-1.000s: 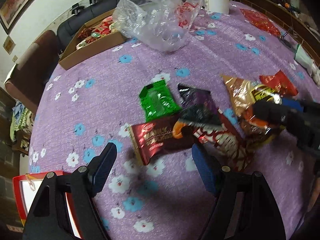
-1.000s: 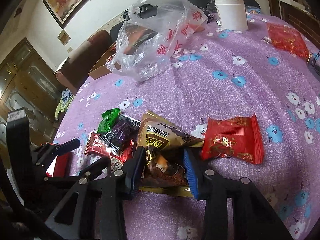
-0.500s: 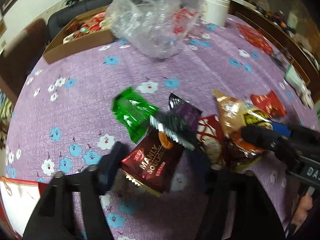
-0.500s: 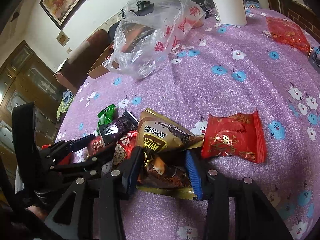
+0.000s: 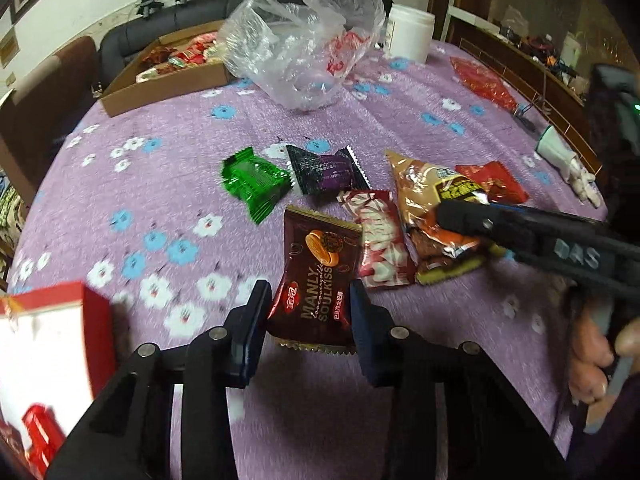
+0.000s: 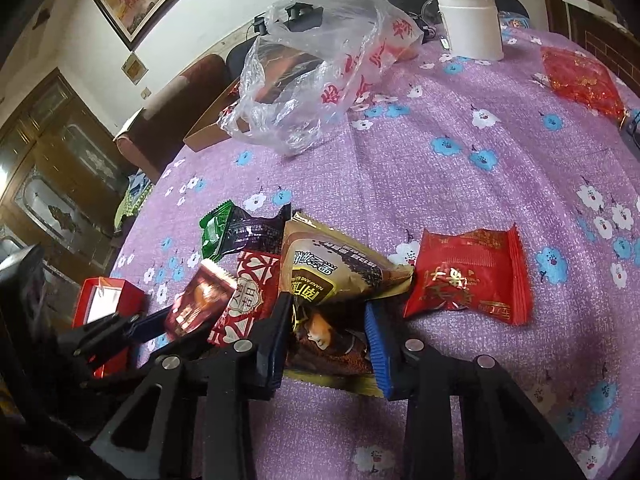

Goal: Organize snacks
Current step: 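Grasp the brown Wanly packet with the left tool while the right tool grasps the gold packet, then carry both packets over the red-rimmed box and open both tools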

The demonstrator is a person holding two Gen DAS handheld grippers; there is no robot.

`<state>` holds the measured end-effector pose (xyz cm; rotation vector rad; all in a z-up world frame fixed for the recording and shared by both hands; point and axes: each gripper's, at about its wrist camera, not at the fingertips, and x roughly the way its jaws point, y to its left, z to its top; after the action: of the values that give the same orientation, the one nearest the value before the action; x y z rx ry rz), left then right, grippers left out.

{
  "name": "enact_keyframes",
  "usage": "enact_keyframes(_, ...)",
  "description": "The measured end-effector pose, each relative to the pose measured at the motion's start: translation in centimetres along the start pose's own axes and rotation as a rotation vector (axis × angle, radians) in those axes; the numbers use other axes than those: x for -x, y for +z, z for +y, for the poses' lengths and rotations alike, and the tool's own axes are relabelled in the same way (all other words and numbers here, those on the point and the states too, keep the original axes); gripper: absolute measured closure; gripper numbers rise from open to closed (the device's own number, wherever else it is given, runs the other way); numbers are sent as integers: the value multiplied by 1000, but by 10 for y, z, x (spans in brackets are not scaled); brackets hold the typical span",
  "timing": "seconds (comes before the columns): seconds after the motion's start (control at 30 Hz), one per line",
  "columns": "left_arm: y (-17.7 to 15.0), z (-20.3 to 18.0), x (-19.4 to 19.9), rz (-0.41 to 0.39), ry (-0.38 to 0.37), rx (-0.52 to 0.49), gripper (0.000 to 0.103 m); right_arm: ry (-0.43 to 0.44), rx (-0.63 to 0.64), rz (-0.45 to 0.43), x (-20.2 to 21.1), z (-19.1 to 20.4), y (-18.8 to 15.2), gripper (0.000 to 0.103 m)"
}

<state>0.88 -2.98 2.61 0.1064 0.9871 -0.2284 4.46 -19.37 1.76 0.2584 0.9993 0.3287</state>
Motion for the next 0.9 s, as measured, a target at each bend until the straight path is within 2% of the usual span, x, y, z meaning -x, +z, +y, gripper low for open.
enact_keyframes(0.23, -26, -1, 55, -107, 28, -8, 66, 69, -39, 7, 4, -7, 2, 70)
enact_keyframes(0.4, -53, 7, 92, -181, 76, -6, 66, 102, -38, -19, 10, -6, 1, 71)
enact_keyframes(0.7, -90, 52, 117, -192, 100, 92, 66, 167, -55, -129, 35, 4, -15, 71)
enact_keyframes(0.9, -105, 70, 123, -203, 87, 135, 66, 215, -56, -151, 51, 32, -40, 71)
